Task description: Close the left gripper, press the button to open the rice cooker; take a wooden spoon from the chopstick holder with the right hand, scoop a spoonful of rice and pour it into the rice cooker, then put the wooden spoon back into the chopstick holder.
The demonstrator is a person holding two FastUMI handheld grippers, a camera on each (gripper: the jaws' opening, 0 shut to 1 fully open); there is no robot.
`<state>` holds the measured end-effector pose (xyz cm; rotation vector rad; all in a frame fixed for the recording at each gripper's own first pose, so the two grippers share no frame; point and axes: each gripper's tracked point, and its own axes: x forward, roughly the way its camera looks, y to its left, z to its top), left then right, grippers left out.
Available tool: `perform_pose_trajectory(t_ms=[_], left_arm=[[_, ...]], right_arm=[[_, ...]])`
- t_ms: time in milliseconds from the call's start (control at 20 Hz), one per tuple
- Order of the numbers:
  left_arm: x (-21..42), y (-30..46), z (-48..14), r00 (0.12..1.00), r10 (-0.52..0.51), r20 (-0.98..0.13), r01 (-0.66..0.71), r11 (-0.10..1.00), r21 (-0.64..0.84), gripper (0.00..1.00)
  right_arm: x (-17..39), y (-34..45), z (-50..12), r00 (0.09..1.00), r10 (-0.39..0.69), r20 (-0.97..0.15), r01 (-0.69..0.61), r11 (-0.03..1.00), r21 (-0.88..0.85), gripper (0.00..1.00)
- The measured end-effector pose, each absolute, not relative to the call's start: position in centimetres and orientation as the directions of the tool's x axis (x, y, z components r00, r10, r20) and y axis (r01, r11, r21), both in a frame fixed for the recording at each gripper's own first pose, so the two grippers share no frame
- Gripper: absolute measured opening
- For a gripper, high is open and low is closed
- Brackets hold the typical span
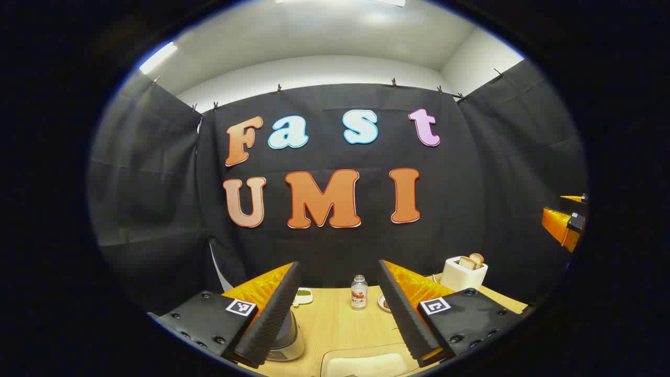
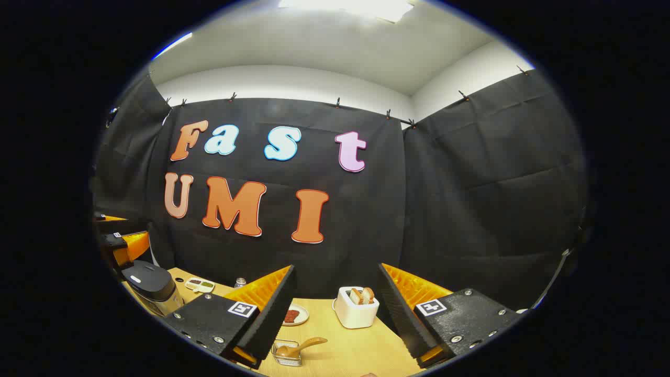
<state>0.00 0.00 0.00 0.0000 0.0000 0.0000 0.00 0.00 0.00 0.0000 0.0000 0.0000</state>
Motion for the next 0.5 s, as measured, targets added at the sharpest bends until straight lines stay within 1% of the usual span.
perform_pose_trajectory(t_ms=[150,200,300,350,500], left_arm=[[-0.4,1.6,0.2,0.999,0.035,0.001,-0.035,0.999,0.004,1.00],[-0.7,2.2,0.1,0.999,0.047,-0.002,-0.047,0.999,0.006,1.00],[-1.0,3.0,0.2,0.998,0.061,-0.004,-0.061,0.998,0.020,1.00],[-1.1,3.3,0.4,0.998,0.065,-0.002,-0.065,0.998,0.027,1.00],[-1.6,4.6,0.6,0.997,0.084,0.001,-0.084,0.996,0.035,1.00]], right_arm=[[0.7,1.5,0.1,0.999,0.034,0.007,-0.034,0.999,0.002,0.97],[1.1,2.1,0.2,0.999,0.047,0.010,-0.047,0.999,0.006,0.95],[1.7,3.1,0.4,0.997,0.073,0.018,-0.073,0.997,0.015,0.95],[2.2,3.7,0.6,0.996,0.083,0.020,-0.083,0.996,0.019,0.97],[2.8,5.3,0.6,0.993,0.116,0.015,-0.117,0.993,0.028,0.97]])
